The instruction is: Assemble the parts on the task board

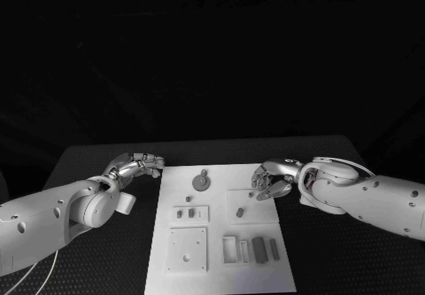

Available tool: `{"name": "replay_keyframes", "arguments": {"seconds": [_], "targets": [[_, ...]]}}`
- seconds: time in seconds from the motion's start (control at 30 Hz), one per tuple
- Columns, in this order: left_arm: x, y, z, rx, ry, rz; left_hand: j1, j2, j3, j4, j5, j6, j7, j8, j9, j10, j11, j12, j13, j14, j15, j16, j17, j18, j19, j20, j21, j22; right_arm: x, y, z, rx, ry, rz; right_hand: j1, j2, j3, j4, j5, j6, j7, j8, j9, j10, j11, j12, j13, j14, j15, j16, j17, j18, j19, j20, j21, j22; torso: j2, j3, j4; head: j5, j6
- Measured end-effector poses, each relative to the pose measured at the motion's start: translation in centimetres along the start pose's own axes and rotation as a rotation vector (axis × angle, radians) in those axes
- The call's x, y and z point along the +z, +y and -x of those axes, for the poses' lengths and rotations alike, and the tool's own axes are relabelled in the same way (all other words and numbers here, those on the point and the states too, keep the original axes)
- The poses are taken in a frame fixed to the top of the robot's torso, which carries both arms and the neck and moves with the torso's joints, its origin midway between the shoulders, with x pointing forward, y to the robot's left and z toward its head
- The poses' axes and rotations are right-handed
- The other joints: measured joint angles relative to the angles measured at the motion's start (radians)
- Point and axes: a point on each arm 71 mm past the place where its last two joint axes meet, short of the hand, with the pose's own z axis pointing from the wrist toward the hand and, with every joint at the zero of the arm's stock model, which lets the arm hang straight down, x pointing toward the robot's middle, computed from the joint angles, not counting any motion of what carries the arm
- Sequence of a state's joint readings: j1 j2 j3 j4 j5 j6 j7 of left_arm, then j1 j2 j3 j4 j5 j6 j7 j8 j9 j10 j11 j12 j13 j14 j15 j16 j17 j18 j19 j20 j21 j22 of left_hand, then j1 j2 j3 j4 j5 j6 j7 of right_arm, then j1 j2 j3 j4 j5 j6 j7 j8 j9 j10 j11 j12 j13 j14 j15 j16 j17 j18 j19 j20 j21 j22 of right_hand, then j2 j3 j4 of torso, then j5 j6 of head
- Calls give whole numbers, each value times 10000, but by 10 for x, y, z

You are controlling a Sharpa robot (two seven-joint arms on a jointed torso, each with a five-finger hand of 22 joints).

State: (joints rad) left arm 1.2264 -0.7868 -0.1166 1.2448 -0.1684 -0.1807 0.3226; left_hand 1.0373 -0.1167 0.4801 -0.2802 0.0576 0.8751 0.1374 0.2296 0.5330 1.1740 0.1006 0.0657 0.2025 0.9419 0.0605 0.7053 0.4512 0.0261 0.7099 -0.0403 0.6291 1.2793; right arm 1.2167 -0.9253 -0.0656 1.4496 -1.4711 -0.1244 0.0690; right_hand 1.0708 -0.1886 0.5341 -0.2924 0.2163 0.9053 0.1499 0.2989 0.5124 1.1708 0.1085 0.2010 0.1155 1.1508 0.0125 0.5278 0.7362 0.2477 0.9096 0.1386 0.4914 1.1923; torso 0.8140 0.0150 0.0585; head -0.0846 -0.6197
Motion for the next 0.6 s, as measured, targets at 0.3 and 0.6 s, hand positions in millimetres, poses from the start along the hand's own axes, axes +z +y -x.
{"name": "replay_keyframes", "arguments": {"seconds": [0.3,0.6], "targets": [[0,-3,-10,-367,331,-164,1,1,-231,-53,0,-106,-107,58,-33,53,-97,39,-65,356,-12,-466,-8,198,194,12,-21,-12,3,18,-9,-1114,10,363,199,-198,645,55,-1133,121,-60,-19,-121,305,-53,-232,136,194,-45,-115,206,-2,232,-16,-39,22,-4,-5,-2,12,-35],[0,-4,-15,-623,445,-234,57,57,-286,-53,0,-69,-69,97,-32,125,-96,39,-64,372,4,-621,18,199,194,13,-67,-12,9,25,-13,-1559,-130,469,260,-259,1382,109,-1620,196,-86,-59,-201,431,-70,-456,251,227,-50,-216,345,-15,265,-50,-39,89,-3,-10,-8,20,-67]]}}
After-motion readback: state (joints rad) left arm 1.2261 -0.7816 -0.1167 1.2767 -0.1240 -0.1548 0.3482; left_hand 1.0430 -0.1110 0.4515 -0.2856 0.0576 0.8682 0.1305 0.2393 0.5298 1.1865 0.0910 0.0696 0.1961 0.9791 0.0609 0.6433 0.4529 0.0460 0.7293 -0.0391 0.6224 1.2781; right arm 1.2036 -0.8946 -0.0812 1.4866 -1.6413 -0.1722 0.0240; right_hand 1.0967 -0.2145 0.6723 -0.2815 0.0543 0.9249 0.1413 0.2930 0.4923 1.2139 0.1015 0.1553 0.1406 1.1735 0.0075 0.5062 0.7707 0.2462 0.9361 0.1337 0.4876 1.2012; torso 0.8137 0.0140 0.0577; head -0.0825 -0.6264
